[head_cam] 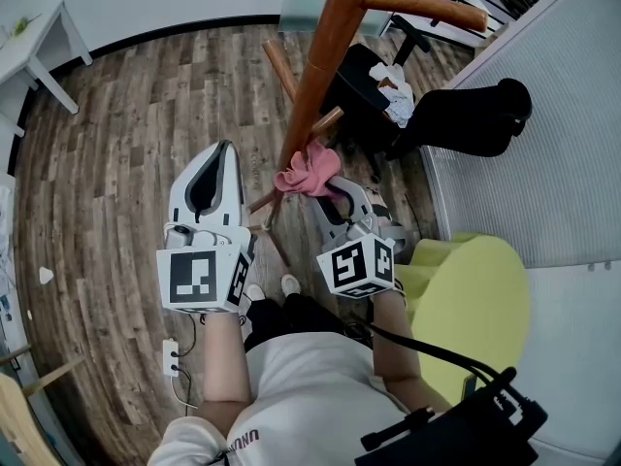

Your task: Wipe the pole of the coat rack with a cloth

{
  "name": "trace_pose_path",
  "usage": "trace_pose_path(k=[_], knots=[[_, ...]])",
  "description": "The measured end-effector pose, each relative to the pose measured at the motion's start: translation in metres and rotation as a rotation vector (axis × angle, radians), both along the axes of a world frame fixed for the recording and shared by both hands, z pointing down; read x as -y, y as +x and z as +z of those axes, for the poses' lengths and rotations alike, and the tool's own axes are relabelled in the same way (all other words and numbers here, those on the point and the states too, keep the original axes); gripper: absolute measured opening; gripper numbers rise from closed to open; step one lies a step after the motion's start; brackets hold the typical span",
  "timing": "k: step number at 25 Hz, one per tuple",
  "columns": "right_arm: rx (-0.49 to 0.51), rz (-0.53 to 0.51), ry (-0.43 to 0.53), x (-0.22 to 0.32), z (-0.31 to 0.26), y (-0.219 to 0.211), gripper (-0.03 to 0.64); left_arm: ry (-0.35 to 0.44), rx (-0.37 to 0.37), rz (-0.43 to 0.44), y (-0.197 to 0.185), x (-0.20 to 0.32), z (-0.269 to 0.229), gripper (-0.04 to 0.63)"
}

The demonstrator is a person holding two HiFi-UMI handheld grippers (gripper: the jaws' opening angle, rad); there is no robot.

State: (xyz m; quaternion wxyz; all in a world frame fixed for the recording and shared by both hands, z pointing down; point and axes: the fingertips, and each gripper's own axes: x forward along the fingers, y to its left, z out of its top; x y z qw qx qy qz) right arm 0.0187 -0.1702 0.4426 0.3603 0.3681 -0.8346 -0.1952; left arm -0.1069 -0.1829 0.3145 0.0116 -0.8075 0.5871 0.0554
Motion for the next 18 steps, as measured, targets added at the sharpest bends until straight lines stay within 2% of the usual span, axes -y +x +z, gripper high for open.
trace_pose_path(k=[18], knots=[[0.013,0.005,-0.007,-0.012,-0.009,0.017,0.078,0.007,0.002,0.022,0.012,-0.006,-0.004,0.011]])
